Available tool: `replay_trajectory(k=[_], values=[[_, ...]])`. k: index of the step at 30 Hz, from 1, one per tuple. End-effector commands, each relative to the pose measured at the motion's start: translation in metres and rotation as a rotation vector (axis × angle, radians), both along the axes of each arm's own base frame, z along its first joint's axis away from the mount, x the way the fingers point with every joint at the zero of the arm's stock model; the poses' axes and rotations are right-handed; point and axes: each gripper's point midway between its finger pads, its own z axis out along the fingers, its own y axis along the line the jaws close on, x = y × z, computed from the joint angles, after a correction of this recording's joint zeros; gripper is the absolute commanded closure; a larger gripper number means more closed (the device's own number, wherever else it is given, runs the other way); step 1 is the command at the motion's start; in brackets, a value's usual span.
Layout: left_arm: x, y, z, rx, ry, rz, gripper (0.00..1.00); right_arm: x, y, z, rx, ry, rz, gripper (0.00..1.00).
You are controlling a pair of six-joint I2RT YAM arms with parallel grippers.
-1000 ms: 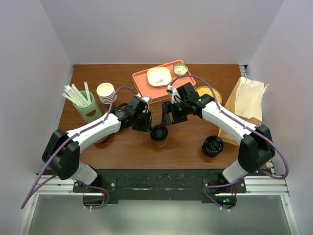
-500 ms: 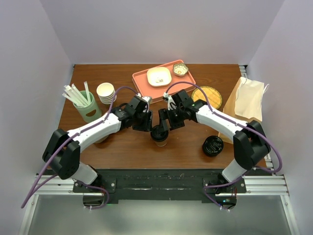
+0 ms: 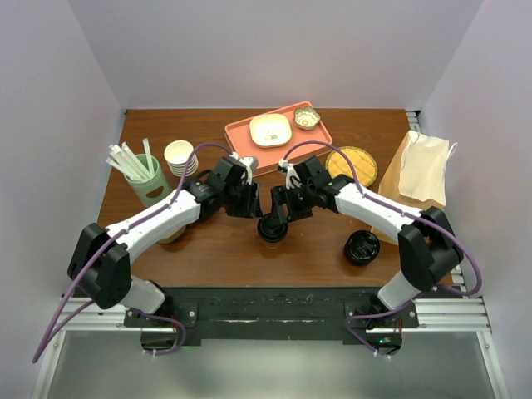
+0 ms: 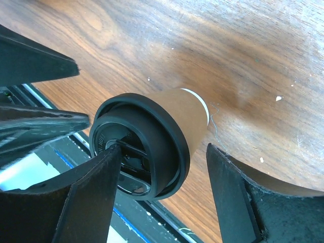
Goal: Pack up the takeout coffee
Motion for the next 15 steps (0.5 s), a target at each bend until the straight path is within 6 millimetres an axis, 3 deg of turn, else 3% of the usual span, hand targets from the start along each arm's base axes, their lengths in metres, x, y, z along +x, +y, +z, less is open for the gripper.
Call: replay_trajectory(k=[1,5,10,15], values=[[0.005,-0.004,0.030,-0.134,-0.013,0.002,0.51,-0.007,-0.024,-0.028,-0.128,0.011,-0.025,0.31],[0.008,0.011,0.037,-0.127,-0.028,0.026,0.51,-0.007,-0.022,-0.015,-0.113,0.011,-0.035,0.31],[0.018,0.047,0.049,-0.078,-0.088,0.107,0.47,0.008,-0.016,0.039,-0.070,-0.063,-0.066,0.25],[0.015,0.070,0.053,-0.029,-0.136,0.153,0.37,0.015,-0.017,0.058,-0.075,-0.086,-0.096,0.23]])
